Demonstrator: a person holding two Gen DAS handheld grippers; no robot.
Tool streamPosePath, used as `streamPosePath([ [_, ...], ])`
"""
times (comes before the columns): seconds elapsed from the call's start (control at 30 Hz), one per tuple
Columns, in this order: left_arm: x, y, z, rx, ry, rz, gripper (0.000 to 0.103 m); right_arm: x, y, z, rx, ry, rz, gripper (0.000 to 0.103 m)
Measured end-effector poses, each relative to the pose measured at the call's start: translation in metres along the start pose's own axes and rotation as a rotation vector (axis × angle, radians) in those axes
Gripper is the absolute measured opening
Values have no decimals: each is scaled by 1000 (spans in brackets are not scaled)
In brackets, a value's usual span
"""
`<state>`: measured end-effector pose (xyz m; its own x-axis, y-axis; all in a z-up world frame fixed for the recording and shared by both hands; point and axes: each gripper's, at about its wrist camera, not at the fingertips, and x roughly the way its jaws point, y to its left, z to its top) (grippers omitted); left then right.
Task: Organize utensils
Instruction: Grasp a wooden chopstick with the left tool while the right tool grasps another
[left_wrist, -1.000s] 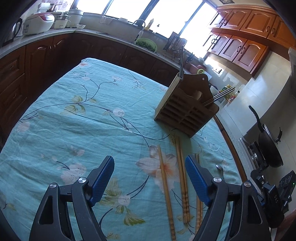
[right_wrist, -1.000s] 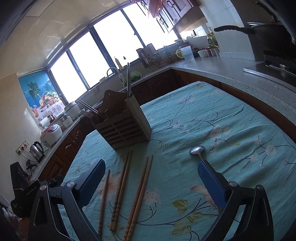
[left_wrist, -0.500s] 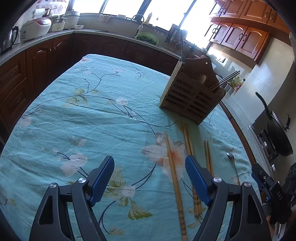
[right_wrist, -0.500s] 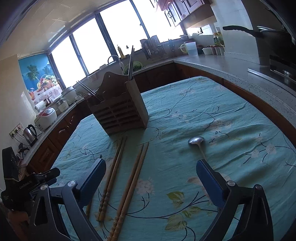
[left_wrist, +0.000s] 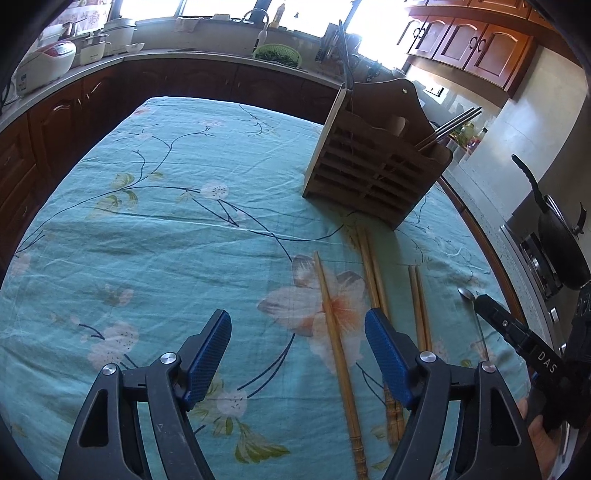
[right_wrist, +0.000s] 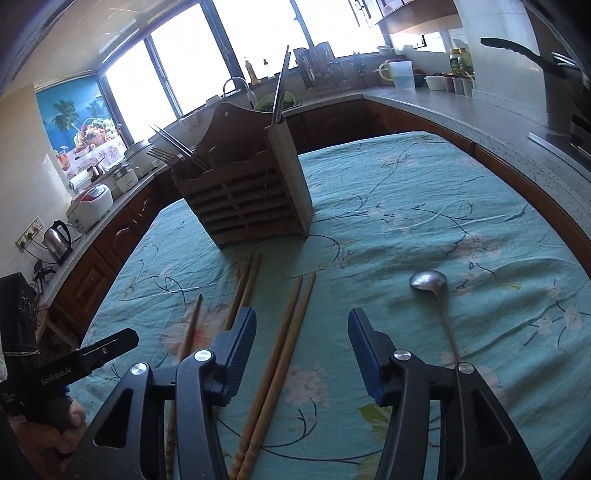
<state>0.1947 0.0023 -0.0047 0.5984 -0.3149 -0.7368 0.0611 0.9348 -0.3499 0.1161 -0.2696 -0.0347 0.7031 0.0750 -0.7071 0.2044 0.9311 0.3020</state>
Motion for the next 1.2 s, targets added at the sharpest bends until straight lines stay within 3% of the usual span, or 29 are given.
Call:
streamPosePath([
  [0.13,12,-4,11,20,16,6,67,26,15,16,-29,49,45,47],
  [0.27,28,-9,21,46,50,18,60,61,28,30,-42,113,78,33],
  [0.6,49,-12,31,73,111,19,55,135,50,45,-161,249,39,13],
  [0.83,60,-14,33,92,133,11,45,116,42,27,-209,266,41,8],
  [0.93,70,-23,35,119,149,0,34,104,33,19,-194,270,49,8],
  [1.0,81,-29,34,150,168,16,29,98,27,15,-167,271,61,7],
  [1.03,88,-32,32,164,186,25,21,96,24,14,-158,270,65,7],
  [1.2,88,-45,19,313,163,84,10,89,18,12,-143,268,72,8],
])
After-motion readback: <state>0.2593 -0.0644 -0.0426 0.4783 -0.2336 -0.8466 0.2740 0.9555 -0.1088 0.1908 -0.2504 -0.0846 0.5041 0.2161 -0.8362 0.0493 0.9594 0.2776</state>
